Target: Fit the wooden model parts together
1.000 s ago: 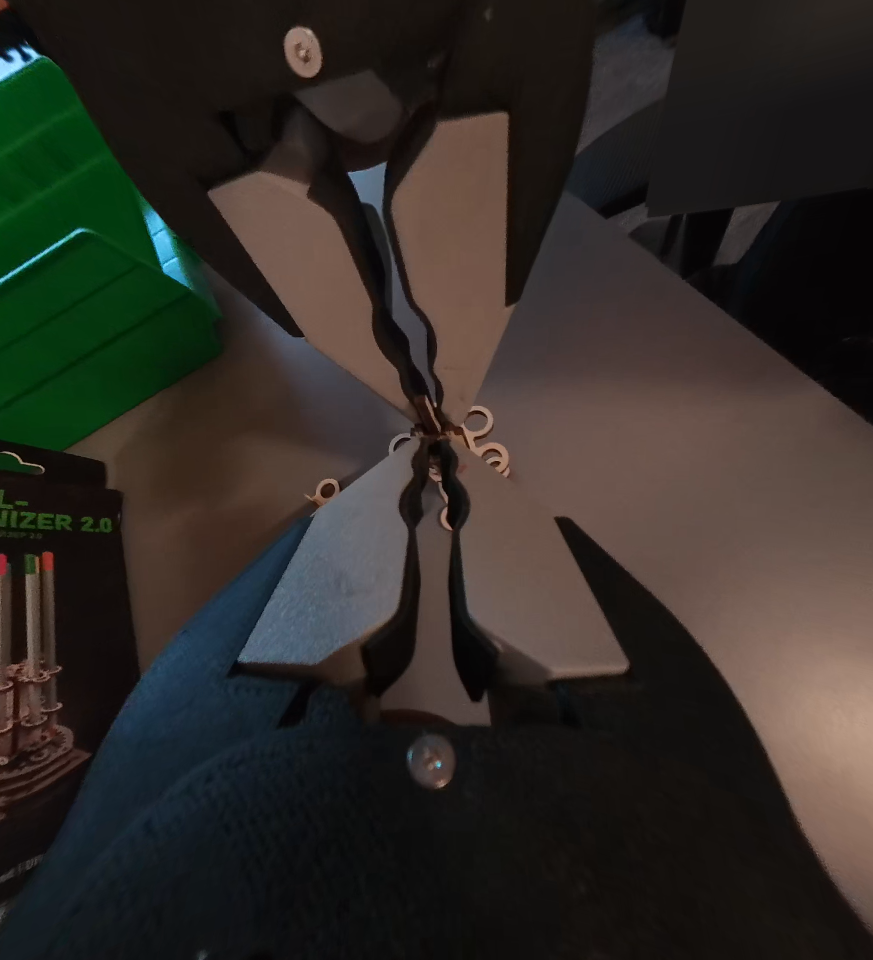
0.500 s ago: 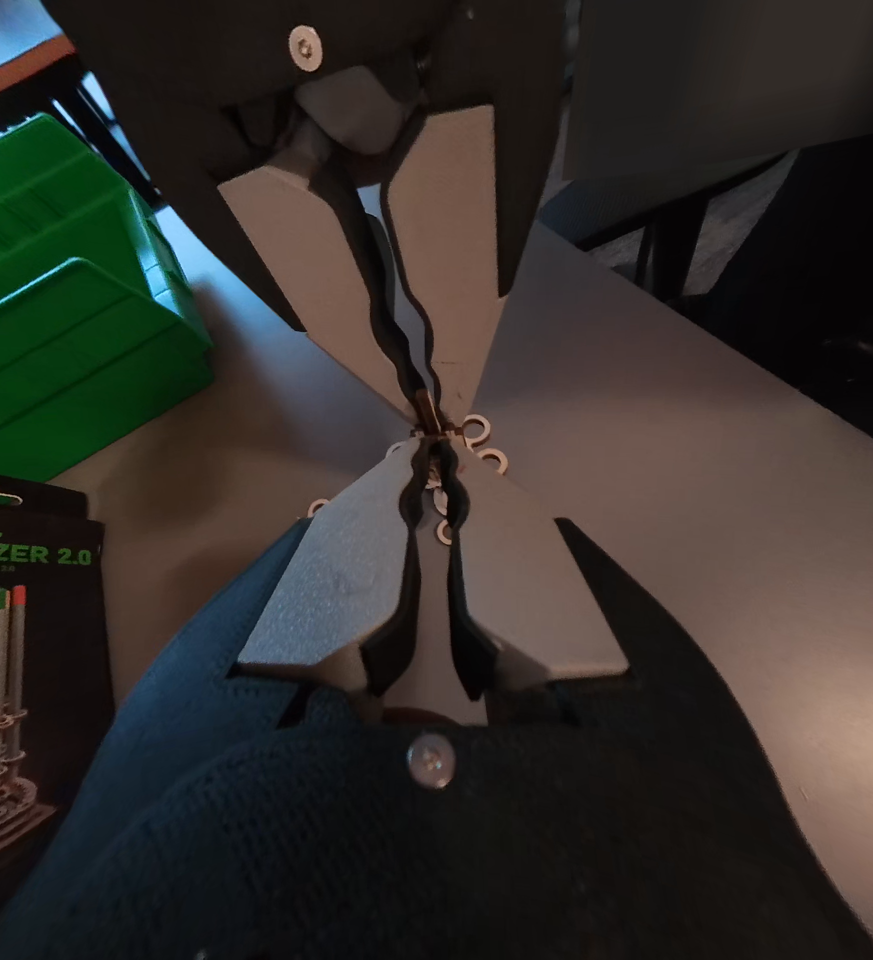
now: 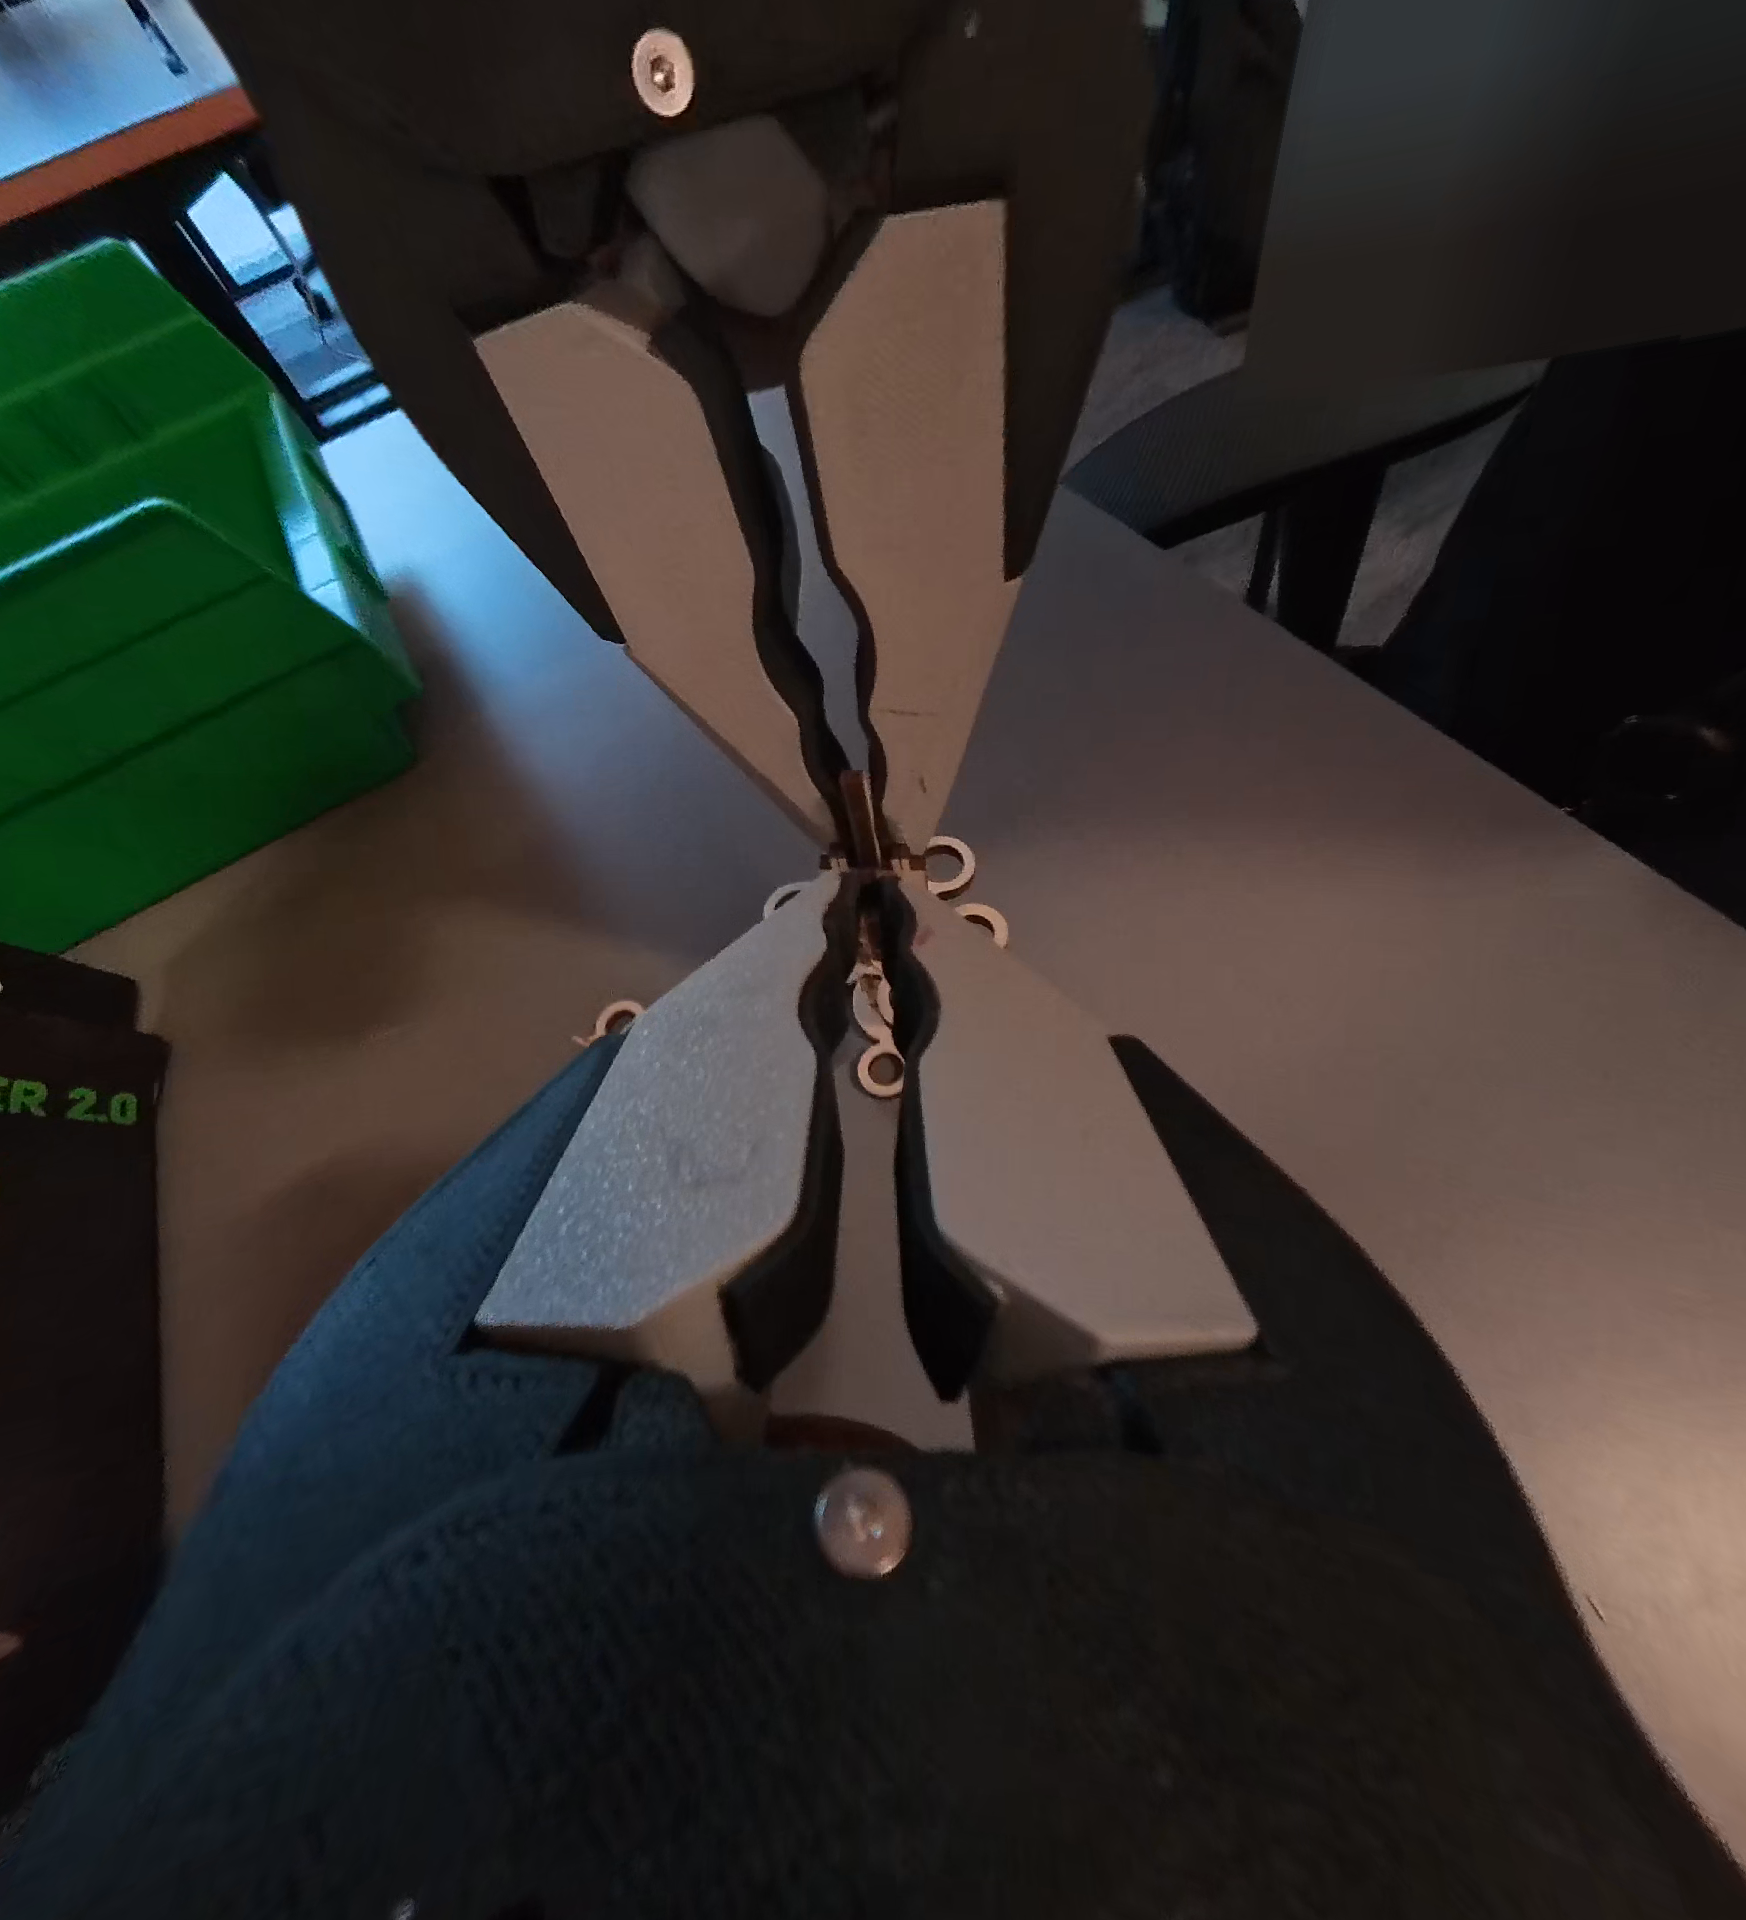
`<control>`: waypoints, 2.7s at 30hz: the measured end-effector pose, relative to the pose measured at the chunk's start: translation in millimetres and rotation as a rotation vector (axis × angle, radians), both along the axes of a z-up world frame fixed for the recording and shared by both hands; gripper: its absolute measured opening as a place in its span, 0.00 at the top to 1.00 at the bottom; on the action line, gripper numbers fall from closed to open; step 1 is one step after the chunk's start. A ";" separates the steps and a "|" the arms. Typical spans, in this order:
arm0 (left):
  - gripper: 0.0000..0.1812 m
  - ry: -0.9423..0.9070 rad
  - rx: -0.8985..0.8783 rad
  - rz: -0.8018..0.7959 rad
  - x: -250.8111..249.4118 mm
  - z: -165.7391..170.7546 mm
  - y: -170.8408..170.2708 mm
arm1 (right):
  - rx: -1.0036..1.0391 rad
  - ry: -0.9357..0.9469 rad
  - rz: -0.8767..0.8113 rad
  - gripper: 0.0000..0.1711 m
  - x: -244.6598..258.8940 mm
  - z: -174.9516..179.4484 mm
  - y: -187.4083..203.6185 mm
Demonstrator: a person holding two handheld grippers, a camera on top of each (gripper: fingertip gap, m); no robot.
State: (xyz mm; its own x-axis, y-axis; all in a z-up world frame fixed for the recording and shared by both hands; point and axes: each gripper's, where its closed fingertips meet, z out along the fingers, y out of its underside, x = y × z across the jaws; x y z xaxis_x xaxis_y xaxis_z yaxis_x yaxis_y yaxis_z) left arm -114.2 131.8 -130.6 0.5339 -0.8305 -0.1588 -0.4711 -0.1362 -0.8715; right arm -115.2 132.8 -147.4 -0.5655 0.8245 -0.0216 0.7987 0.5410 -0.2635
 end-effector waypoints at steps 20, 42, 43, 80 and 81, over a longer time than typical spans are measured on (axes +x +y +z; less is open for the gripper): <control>0.99 0.007 -0.013 0.023 -1.6 -1.2 5.8 | -0.145 0.067 -0.043 1.00 -1.6 -0.6 2.6; 0.99 -0.109 -0.004 0.035 -2.2 -1.3 6.2 | -0.099 0.007 0.020 1.00 -0.8 -1.7 3.4; 0.99 -0.100 -0.005 0.031 0.8 -1.4 7.4 | -0.128 0.020 0.005 1.00 1.6 -2.3 4.3; 0.99 -0.112 0.000 0.038 -0.9 -1.6 1.7 | -0.069 0.001 0.016 1.00 1.4 -3.2 -0.4; 0.99 -0.110 -0.002 0.035 -1.1 -1.6 2.2 | -0.080 -0.002 0.011 1.00 1.8 -3.2 0.2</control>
State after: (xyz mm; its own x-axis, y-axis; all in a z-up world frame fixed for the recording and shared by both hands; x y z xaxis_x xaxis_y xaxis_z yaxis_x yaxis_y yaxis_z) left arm -115.3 134.0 -132.3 0.5765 -0.8114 -0.0959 -0.3673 -0.1526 -0.9175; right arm -113.4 133.1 -150.6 -0.5740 0.8140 -0.0884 0.7936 0.5265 -0.3049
